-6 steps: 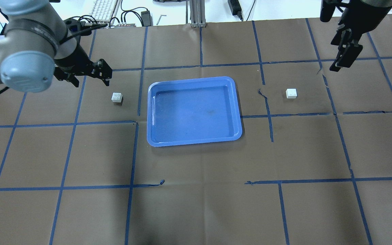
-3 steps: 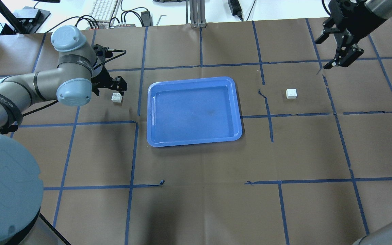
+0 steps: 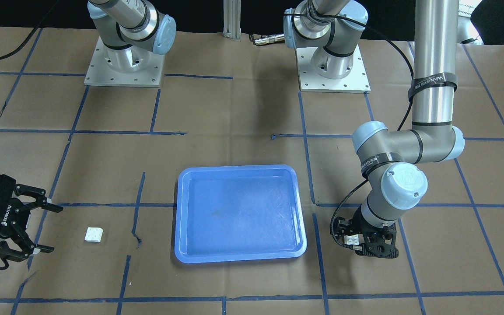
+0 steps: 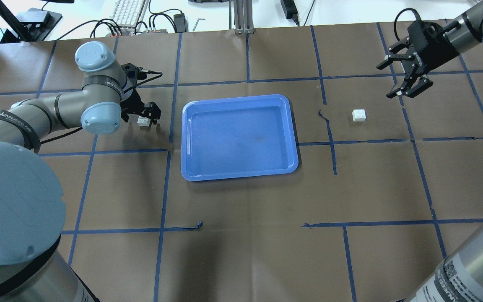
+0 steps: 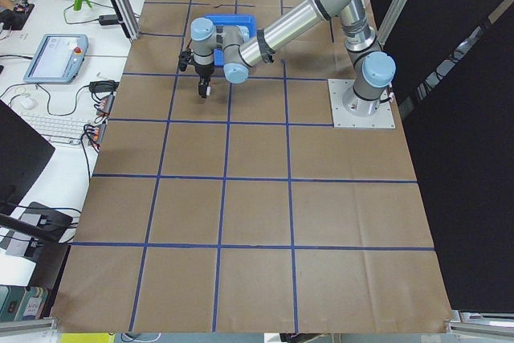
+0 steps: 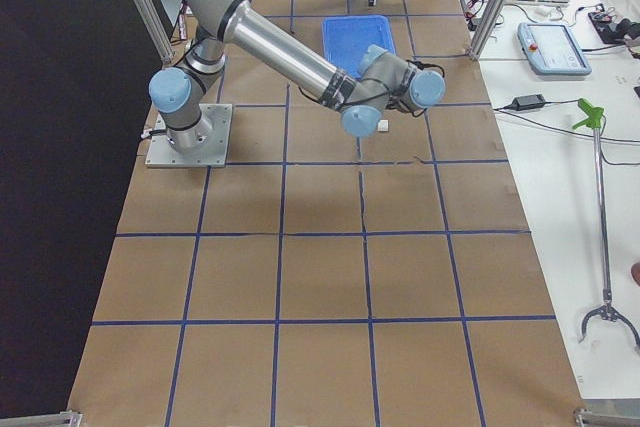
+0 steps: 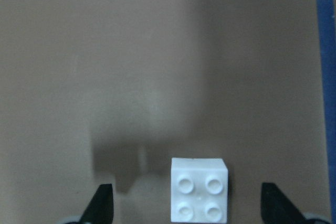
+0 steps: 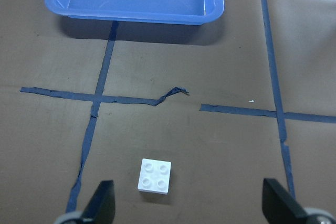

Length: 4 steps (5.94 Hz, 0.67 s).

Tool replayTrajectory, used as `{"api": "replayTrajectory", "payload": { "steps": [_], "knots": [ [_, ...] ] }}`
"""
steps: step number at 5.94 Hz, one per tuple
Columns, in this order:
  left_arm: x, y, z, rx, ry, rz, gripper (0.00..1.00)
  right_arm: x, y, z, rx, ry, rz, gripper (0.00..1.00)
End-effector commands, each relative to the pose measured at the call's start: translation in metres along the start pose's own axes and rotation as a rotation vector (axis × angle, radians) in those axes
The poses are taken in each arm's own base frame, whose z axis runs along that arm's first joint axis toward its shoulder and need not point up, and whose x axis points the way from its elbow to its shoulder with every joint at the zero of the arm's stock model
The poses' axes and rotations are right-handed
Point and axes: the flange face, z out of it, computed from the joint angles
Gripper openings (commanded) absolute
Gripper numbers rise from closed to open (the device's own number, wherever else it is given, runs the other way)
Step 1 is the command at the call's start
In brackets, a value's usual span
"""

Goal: Assemble white blocks and place on blue tray

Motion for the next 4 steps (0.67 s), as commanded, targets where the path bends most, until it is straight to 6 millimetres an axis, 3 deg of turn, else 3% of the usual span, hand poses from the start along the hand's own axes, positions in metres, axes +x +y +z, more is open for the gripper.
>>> {"api": "replayTrajectory", "payload": {
  "steps": [1, 2, 3, 4],
  "knots": [
    [0.000, 0.000, -0.004, 0.004, -0.003, 0.010, 0.45, -0.009, 0.036, 0.051, 0.130, -0.011, 0.044, 1.00],
    [0.000, -0.001, -0.006, 0.009, -0.003, 0.009, 0.12, -0.021, 0.040, 0.067, 0.154, -0.032, 0.067, 1.00],
    [0.001, -0.002, -0.016, 0.025, -0.007, 0.013, 0.03, -0.025, 0.044, 0.072, 0.152, -0.027, 0.064, 1.00],
    [0.013, -0.003, -0.032, 0.048, -0.011, 0.091, 0.03, -0.033, 0.054, 0.075, 0.159, -0.025, 0.062, 1.00]
  ]
}}
